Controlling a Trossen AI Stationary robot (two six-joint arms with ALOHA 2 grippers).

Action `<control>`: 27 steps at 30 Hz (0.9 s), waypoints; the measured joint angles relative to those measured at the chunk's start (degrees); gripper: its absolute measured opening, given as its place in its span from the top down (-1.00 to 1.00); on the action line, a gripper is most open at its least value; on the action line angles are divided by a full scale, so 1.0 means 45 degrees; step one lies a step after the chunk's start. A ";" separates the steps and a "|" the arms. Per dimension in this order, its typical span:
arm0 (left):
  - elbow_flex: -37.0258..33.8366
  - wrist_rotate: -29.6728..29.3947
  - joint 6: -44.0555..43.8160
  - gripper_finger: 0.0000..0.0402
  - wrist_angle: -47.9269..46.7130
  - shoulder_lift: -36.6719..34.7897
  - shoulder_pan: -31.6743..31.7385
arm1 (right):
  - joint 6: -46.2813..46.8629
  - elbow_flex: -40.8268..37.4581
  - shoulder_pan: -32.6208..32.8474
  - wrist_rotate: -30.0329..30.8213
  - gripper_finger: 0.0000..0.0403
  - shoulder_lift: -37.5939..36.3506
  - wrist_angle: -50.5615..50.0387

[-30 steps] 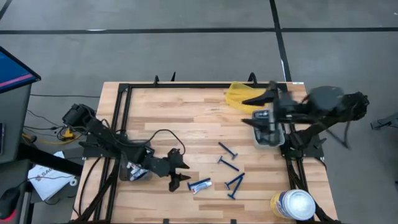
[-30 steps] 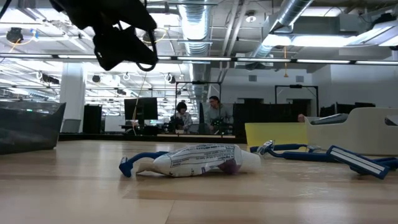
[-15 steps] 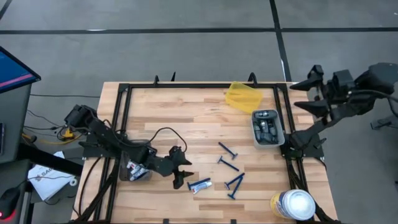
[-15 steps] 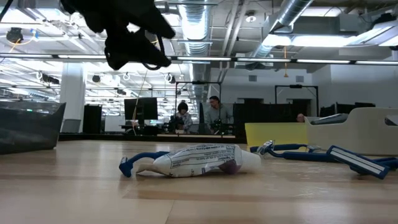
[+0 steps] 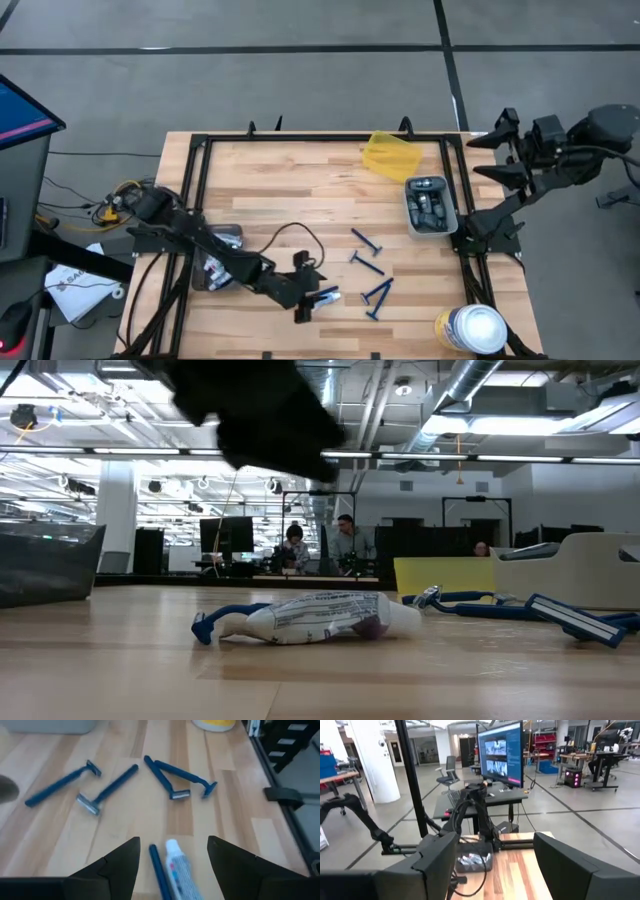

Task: Pick & Place Travel size toiletries
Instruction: Put the white toothpaste into the black bin

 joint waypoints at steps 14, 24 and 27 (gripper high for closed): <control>0.1130 0.0053 0.0390 -0.13 -0.0203 0.1387 -0.0812 | 0.0818 -0.0823 -0.0004 -0.0005 -0.26 -0.0339 0.0077; 0.1140 0.0480 0.0405 -0.07 -0.0922 0.1425 -0.0790 | 0.0806 -0.1049 -0.0004 -0.0005 -0.26 -0.0404 0.0107; 0.1140 0.0477 0.0384 0.01 -0.1079 0.1425 -0.1065 | 0.0772 -0.1046 -0.0004 -0.0005 -0.26 -0.0399 0.0102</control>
